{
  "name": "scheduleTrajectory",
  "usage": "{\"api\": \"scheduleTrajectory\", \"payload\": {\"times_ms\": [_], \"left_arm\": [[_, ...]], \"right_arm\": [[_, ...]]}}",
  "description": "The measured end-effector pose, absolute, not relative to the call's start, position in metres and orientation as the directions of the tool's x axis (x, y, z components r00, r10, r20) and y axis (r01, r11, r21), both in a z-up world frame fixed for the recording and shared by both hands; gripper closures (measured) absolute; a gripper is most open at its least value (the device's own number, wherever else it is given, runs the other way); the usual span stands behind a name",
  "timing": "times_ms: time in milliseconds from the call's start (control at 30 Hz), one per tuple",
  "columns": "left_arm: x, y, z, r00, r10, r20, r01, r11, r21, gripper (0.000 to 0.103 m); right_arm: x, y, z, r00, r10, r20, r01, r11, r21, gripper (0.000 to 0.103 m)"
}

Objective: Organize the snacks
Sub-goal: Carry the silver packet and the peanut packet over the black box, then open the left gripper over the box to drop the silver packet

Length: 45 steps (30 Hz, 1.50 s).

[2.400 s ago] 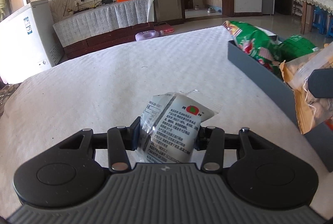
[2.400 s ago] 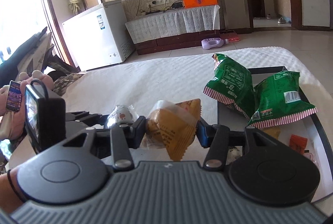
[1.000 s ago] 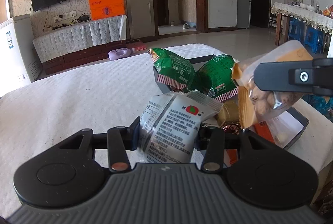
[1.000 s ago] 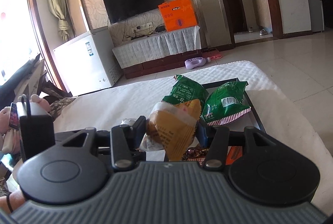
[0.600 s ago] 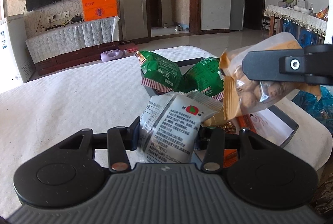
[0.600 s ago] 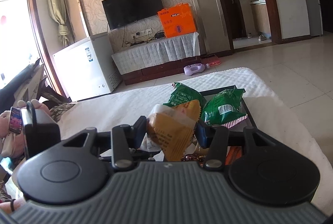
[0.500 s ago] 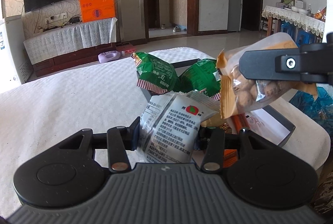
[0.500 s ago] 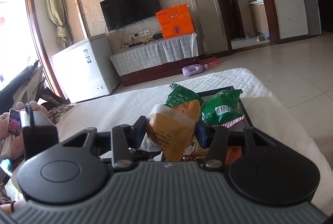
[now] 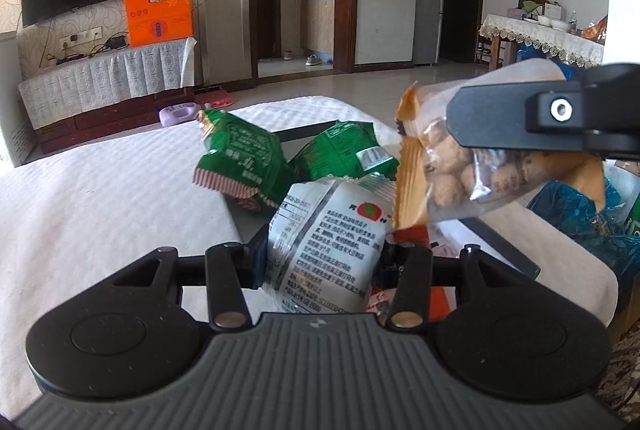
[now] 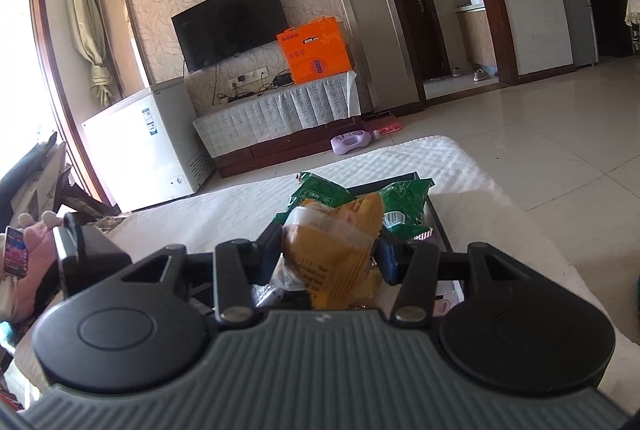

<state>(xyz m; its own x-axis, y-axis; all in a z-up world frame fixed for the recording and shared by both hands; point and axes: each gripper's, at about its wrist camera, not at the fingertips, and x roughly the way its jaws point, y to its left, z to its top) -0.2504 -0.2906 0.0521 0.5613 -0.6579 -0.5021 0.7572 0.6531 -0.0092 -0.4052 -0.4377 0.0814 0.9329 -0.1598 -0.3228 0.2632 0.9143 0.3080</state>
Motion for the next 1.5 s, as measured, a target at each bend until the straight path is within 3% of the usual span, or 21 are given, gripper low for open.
{"api": "scheduleTrajectory", "payload": {"times_ms": [900,1100,1267,1500], "left_arm": [[-0.229,-0.335,0.024,0.511,-0.668,-0.541,0.786,0.618,-0.02,0.049],[-0.231,-0.334,0.025,0.518,-0.67,-0.531,0.794,0.609,0.007,0.037],[-0.237,-0.333,0.025,0.528,-0.663,-0.531,0.795,0.606,0.034,0.021],[-0.249,-0.325,0.025,0.539,-0.655,-0.529,0.805,0.586,0.094,0.01]], "right_arm": [[-0.402,-0.458,0.07,0.909,-0.193,-0.37,0.314,0.901,0.3,0.058],[-0.403,-0.459,0.07,0.91,-0.203,-0.362,0.323,0.894,0.311,0.058],[-0.404,-0.46,0.071,0.913,-0.208,-0.351,0.323,0.895,0.308,0.059],[-0.403,-0.464,0.07,0.912,-0.203,-0.357,0.324,0.889,0.324,0.06]]}}
